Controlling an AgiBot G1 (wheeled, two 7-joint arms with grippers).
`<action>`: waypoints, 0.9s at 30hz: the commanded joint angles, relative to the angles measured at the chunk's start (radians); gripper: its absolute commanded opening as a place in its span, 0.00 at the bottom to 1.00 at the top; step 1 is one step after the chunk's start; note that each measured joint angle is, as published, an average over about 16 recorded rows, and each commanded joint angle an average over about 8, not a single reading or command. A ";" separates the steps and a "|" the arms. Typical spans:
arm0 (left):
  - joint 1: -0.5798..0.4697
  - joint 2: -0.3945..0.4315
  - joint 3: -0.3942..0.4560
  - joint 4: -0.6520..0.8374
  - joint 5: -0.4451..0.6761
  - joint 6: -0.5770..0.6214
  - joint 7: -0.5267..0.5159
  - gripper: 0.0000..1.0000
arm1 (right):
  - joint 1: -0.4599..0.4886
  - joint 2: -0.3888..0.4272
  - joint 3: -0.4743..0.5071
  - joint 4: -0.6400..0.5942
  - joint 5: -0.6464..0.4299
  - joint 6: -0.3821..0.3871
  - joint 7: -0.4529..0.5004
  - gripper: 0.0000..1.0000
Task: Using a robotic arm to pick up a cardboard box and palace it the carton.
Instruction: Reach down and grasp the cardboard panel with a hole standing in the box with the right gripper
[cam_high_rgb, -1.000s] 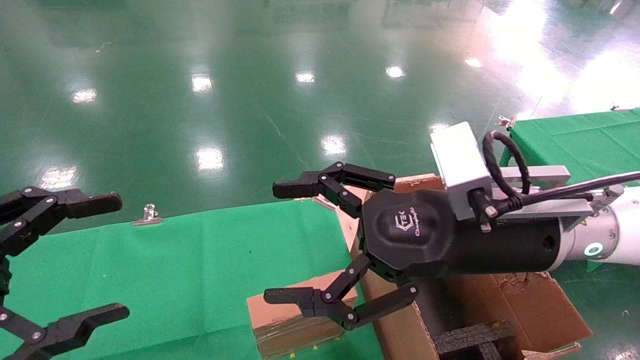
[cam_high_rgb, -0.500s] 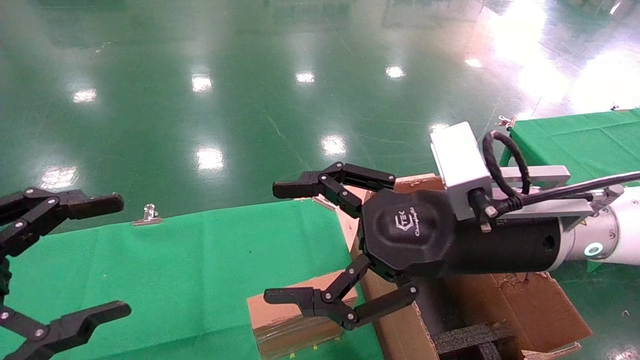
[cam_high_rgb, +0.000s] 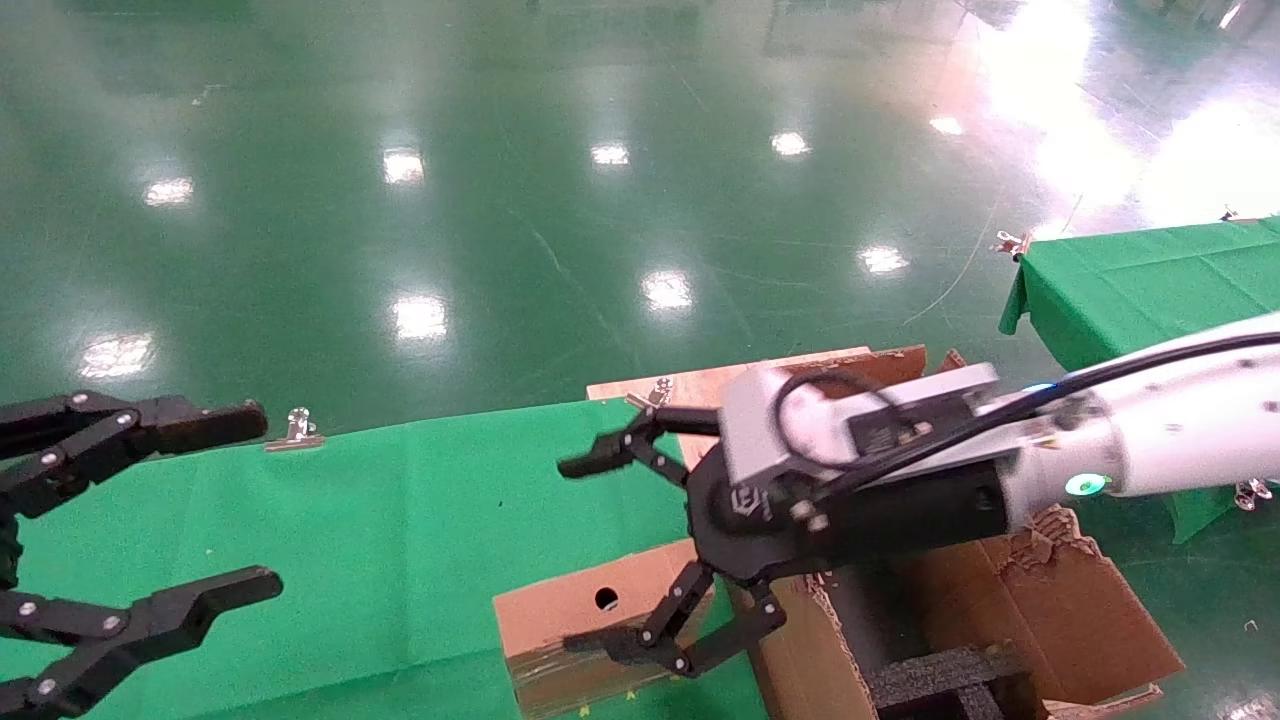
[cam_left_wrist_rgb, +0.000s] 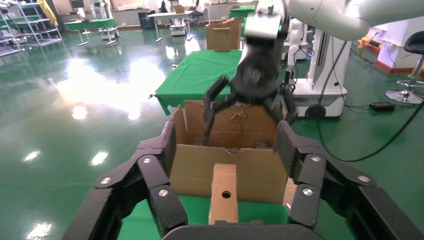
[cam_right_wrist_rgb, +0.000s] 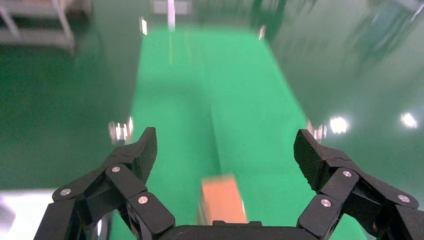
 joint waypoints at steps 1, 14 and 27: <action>0.000 0.000 0.000 0.000 0.000 0.000 0.000 0.00 | 0.039 -0.017 -0.037 -0.008 -0.068 -0.013 0.000 1.00; 0.000 0.000 0.000 0.000 0.000 0.000 0.000 0.00 | 0.145 -0.142 -0.221 -0.126 -0.283 -0.002 -0.071 1.00; 0.000 0.000 0.000 0.000 0.000 0.000 0.000 0.00 | 0.247 -0.254 -0.343 -0.148 -0.504 0.012 -0.117 1.00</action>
